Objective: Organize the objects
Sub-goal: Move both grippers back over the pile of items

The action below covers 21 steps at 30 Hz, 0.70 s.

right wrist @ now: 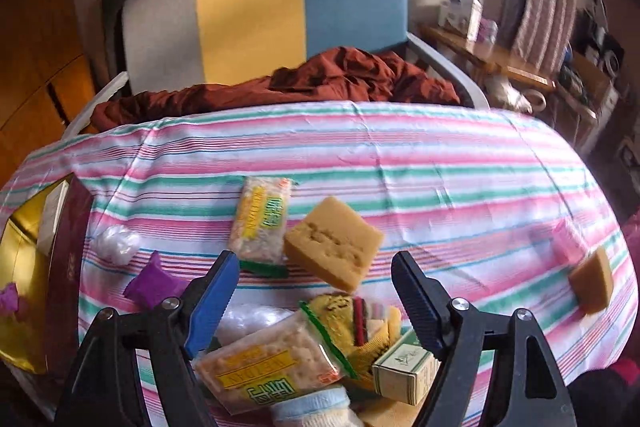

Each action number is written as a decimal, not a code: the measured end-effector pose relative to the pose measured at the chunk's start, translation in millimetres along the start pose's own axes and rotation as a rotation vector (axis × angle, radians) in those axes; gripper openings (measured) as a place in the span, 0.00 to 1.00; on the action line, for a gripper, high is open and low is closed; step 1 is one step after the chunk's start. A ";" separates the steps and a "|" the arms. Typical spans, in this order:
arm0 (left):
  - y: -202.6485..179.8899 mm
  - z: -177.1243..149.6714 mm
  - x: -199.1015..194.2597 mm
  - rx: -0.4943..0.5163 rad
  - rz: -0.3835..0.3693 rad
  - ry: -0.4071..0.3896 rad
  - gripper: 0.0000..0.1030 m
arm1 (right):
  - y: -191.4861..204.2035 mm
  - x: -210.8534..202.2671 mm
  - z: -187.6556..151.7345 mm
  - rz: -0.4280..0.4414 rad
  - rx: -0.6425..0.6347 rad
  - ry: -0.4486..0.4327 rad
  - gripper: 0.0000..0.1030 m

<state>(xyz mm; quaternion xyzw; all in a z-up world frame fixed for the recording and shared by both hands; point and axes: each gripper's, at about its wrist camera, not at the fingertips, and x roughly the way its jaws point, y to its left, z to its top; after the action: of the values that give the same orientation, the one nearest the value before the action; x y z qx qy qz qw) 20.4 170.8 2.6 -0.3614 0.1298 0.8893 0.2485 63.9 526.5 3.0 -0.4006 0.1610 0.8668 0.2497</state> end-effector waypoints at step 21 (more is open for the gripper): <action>-73.2 54.9 59.0 0.110 -0.144 0.077 0.71 | -60.8 0.4 1.1 0.051 0.306 0.023 0.77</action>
<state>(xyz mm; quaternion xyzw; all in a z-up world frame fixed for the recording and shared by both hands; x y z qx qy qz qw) -8.4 275.6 -4.2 -0.3896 0.1618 0.8460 0.3260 97.2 577.2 -1.4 -0.3634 0.3040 0.8337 0.2837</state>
